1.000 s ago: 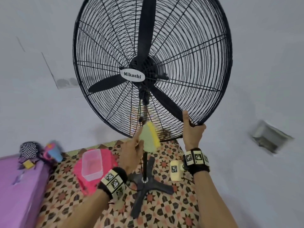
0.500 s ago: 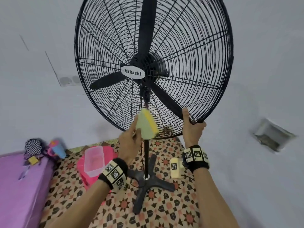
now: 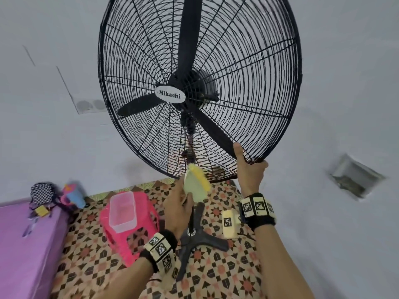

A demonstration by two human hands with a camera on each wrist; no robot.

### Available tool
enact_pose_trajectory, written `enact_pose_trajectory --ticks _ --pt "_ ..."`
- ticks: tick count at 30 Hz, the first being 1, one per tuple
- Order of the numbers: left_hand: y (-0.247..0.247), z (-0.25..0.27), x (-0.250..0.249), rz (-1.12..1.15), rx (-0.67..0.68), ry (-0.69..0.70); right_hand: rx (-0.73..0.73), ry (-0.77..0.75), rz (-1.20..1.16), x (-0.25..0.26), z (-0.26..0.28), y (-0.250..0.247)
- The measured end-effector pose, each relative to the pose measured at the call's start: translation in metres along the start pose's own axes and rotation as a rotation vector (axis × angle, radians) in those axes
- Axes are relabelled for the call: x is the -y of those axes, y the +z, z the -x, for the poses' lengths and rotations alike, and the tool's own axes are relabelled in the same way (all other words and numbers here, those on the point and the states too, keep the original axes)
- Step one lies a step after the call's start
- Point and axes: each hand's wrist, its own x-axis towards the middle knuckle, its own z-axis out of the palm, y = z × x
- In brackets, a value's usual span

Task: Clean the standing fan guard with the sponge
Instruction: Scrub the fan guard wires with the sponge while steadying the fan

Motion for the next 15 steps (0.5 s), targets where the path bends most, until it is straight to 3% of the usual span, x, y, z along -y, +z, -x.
enact_pose_trajectory --ticks 15 --pt "0.016 0.012 0.001 -0.11 0.117 -0.014 0.022 -0.044 0.07 -0.004 -0.003 -0.004"
